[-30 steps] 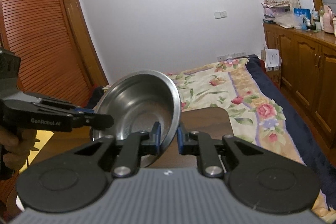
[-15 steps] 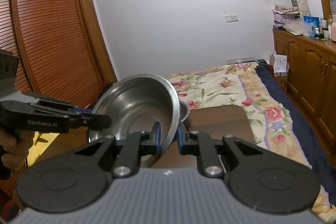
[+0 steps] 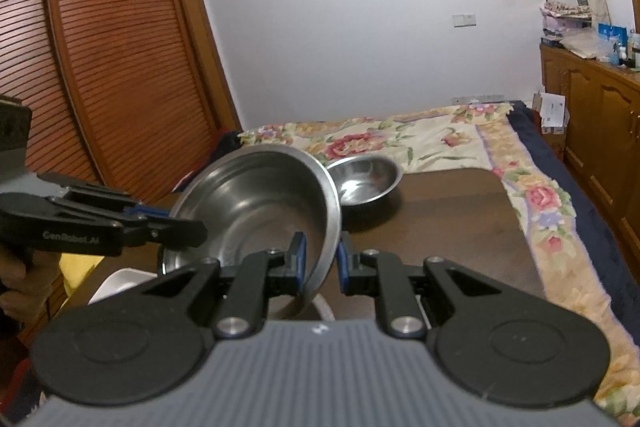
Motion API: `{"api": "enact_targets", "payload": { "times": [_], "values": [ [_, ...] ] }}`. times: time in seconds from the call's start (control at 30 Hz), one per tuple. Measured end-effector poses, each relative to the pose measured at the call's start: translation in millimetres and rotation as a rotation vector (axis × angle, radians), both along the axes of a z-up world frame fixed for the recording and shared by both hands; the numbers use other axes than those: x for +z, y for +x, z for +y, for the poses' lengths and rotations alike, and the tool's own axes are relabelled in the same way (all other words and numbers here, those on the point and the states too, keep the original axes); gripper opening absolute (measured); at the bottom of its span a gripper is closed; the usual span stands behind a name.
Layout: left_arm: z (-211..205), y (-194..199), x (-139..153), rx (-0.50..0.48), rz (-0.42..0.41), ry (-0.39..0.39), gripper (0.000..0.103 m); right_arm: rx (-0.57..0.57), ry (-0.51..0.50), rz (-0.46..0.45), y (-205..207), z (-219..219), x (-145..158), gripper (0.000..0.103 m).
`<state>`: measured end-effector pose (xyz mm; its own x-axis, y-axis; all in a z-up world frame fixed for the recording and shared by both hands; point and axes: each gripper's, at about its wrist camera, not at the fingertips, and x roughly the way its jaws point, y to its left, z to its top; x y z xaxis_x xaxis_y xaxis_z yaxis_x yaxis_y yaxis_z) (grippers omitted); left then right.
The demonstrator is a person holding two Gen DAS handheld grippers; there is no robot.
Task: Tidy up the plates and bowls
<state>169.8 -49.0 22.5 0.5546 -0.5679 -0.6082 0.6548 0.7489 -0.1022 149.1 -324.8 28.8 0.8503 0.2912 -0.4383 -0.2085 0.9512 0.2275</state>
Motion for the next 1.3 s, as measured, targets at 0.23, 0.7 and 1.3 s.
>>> {"api": "enact_targets", "payload": {
  "times": [0.23, 0.7, 1.3],
  "values": [
    [9, -14, -20, 0.010, 0.032, 0.007, 0.017, 0.017, 0.007, 0.023, -4, 10, -12, 0.018],
    [14, -31, -46, 0.011, 0.034, 0.068, 0.017, 0.021, 0.027, 0.092, -15, 22, -38, 0.018],
    [11, -29, -60, 0.034, 0.004, 0.121, 0.017, 0.019, -0.221, 0.013, -16, 54, -45, 0.017]
  ]
}}
